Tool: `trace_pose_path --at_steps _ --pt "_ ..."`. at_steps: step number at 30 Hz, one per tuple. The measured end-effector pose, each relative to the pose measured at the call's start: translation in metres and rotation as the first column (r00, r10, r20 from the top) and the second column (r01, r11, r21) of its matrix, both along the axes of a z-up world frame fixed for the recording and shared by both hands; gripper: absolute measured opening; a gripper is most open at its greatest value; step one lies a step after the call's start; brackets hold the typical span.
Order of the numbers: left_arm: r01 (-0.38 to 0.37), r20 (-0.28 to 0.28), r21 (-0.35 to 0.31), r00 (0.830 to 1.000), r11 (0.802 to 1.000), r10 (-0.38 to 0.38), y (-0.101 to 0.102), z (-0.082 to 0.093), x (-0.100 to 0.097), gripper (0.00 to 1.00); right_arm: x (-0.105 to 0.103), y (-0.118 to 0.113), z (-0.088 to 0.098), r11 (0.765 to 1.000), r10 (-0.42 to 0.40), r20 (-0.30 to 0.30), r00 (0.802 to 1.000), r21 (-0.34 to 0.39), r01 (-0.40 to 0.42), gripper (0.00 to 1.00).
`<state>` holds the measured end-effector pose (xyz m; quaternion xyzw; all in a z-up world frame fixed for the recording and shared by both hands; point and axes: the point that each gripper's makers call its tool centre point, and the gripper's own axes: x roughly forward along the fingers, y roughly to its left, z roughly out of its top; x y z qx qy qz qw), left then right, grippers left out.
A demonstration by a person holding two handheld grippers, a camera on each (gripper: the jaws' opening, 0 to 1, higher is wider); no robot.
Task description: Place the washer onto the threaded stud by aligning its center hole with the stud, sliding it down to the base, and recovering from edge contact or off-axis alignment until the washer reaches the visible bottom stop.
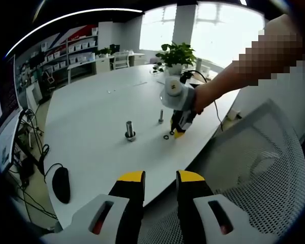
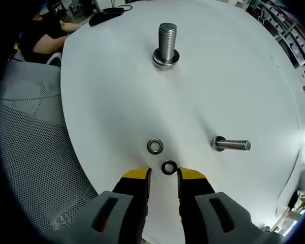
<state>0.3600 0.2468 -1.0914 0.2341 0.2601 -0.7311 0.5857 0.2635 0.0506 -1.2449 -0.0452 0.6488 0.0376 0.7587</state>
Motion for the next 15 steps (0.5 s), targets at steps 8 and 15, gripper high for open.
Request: trace_pose_path --at_steps 8,15 --pt "-0.016 -0.003 -0.005 1.000 1.000 0.016 -0.001 0.002 0.002 0.22 0.004 -0.001 -0.002 0.999 0.047 0.069 0.997 0.010 -0.048 0.24" --pt "-0.014 0.000 0.004 1.000 1.000 0.014 -0.001 -0.001 0.002 0.22 0.003 0.000 0.001 0.995 0.094 0.071 0.993 0.020 -0.096 0.23"
